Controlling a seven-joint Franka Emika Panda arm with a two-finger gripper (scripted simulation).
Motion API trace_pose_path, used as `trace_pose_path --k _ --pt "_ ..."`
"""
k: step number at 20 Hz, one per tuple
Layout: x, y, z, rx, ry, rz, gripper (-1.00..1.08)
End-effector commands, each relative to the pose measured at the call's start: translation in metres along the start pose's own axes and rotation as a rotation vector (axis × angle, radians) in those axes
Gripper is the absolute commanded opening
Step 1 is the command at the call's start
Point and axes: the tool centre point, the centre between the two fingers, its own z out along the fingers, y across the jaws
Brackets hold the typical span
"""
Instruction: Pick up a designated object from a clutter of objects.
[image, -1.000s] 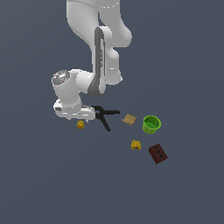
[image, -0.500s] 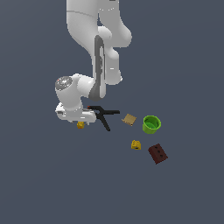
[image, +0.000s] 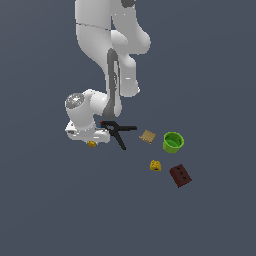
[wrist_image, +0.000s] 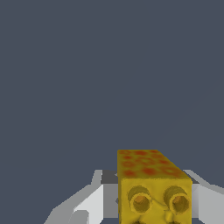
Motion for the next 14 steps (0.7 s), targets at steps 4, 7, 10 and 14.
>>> trace_pose_path --k 4,7,10,14 --pt "0.0003 0.0000 0.0004 0.000 0.001 0.000 -1.00" --pt "0.0003 0.0000 0.0004 0.000 0.001 0.000 -1.00" --pt "0.0001 0.0000 -0.0004 0.000 0.001 0.000 -1.00" --pt "0.0027 -0.0058 -0.0068 0.000 0.001 0.000 -1.00"
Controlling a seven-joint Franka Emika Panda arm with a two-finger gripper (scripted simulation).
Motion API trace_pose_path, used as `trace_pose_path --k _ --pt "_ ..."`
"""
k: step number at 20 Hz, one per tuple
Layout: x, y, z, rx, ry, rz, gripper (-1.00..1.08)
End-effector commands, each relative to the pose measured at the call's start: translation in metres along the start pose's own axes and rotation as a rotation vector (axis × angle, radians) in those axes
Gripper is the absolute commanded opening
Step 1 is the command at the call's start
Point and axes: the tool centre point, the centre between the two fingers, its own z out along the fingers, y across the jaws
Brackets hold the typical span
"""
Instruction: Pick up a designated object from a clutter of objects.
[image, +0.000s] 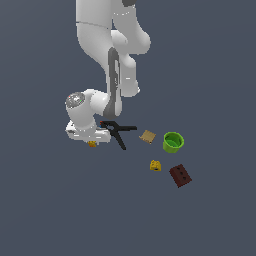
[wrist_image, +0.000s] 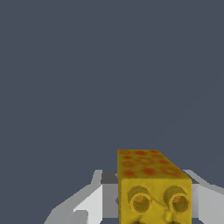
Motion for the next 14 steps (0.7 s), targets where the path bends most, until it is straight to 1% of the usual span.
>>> trace_pose_path --k 1,7,14 --pt "0.003 -0.005 -0.006 0.000 0.001 -0.001 -1.00" --pt "0.014 -0.031 -0.035 0.000 0.001 -0.001 -1.00" --pt "0.036 -0.078 -0.088 -0.002 0.001 0.000 -1.00"
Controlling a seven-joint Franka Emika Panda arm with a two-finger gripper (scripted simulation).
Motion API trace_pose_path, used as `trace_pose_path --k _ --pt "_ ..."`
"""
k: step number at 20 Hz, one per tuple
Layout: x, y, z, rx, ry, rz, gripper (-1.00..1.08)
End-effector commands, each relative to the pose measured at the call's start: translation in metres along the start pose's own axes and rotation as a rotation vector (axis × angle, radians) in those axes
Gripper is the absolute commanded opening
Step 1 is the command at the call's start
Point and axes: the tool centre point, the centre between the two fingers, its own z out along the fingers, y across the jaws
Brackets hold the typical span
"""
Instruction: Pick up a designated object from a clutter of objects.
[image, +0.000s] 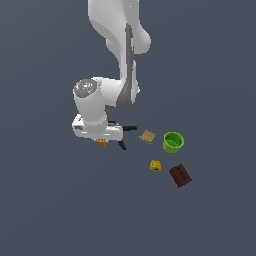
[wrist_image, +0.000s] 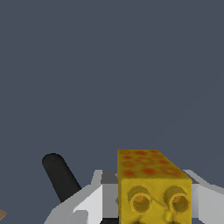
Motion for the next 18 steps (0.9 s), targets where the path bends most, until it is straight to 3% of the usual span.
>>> trace_pose_path --k 1,18 --pt "0.008 -0.019 -0.022 -0.001 0.000 0.000 -1.00" --pt "0.072 -0.152 -0.172 -0.002 0.001 0.000 -1.00"
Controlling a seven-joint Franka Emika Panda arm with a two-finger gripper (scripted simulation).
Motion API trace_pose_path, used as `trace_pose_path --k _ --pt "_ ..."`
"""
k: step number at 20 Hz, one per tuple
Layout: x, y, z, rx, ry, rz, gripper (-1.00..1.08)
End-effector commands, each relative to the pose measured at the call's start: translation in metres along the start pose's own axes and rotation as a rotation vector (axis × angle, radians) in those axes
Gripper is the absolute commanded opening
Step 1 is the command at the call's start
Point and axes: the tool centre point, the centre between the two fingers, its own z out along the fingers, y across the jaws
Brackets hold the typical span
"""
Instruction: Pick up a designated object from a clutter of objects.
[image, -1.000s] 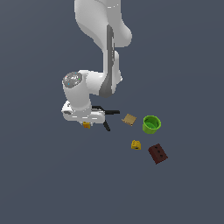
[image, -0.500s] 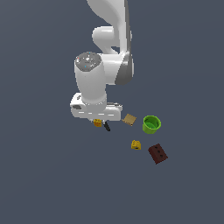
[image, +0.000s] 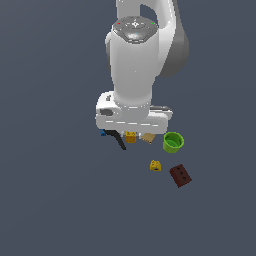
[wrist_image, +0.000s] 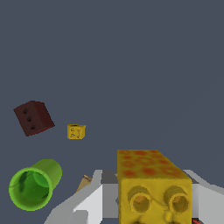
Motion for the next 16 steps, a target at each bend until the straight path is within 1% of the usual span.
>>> trace_pose_path --k 1,9,16 --pt "0.008 -0.017 -0.019 0.000 -0.001 0.001 -1.00" --pt "0.031 -0.060 -0.068 0.002 -0.001 0.000 -1.00" --pt "0.048 -0.089 -0.101 0.002 -0.001 0.000 -1.00"
